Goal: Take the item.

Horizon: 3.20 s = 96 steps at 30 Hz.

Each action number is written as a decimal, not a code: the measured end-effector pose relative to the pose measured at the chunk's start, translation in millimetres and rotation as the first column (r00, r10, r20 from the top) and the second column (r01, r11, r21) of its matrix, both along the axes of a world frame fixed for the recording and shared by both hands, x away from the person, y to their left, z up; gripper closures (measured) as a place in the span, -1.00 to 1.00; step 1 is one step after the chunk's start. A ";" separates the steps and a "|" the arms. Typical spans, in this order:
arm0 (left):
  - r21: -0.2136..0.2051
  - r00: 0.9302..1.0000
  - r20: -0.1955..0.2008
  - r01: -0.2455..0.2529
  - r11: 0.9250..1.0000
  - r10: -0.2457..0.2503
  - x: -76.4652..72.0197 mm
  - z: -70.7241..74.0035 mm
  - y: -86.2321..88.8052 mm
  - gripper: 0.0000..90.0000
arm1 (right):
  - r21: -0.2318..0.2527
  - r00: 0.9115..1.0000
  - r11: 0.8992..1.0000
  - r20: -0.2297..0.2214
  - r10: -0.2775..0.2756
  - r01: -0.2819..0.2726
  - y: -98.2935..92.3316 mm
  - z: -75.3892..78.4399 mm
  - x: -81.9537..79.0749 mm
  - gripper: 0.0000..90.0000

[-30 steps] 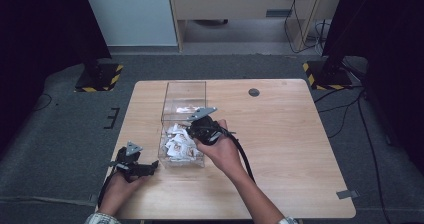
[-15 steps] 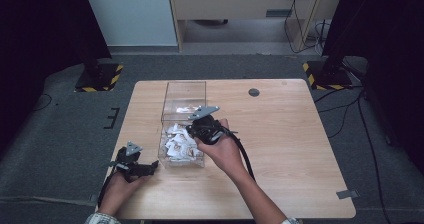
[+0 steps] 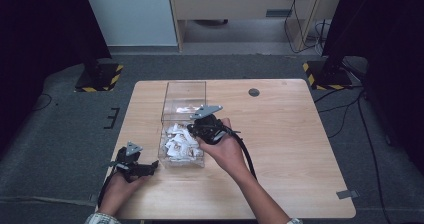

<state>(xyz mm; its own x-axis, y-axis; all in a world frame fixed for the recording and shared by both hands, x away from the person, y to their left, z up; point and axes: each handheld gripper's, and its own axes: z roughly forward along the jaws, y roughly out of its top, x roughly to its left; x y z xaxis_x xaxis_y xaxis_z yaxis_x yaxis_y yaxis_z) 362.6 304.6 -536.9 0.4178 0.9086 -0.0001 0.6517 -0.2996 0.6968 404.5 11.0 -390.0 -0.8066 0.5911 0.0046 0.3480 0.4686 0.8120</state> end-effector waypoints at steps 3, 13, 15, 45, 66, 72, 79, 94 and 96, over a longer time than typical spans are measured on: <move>0.000 1.000 0.000 0.000 1.000 0.000 0.0 0.0 0.0 -1.00 | 0.007 1.000 1.000 0.001 0.003 -0.003 -2.2 2.2 -0.8 1.00; 0.000 1.000 0.000 0.000 1.000 0.000 0.0 0.0 0.0 -1.00 | 0.031 1.000 1.000 0.015 0.003 -0.004 -14.9 14.5 -7.8 1.00; 0.000 1.000 0.000 0.000 1.000 0.000 0.0 0.0 0.0 -1.00 | 0.031 1.000 0.999 0.021 0.007 -0.008 -16.7 16.7 -9.2 1.00; 0.000 1.000 0.000 0.000 1.000 0.000 0.0 0.0 0.0 -1.00 | 0.038 0.998 0.998 0.028 -0.054 0.053 -58.2 20.5 -9.5 1.00; 0.000 1.000 0.000 0.000 1.000 0.000 0.0 0.0 0.0 -1.00 | 0.003 0.993 0.993 0.009 -0.116 0.116 -91.1 -2.7 -7.2 1.00; 0.000 1.000 0.000 0.000 1.000 0.000 0.0 0.0 0.0 -1.00 | -0.002 0.991 0.991 -0.005 -0.134 0.134 -99.1 -9.8 -5.6 1.00; 0.000 1.000 0.000 0.000 1.000 0.000 0.0 0.0 0.0 -1.00 | -0.023 0.988 0.988 -0.017 -0.151 0.151 -108.1 -19.9 -4.3 0.99; 0.000 1.000 0.000 0.000 1.000 0.000 0.0 0.0 0.0 -1.00 | -0.040 0.976 0.977 -0.045 -0.213 0.211 -133.5 -38.4 -0.6 0.99; 0.000 1.000 0.001 0.000 1.000 0.000 0.0 0.0 0.0 -1.00 | -0.044 0.975 0.975 -0.045 -0.220 0.218 -137.1 -40.8 0.5 0.99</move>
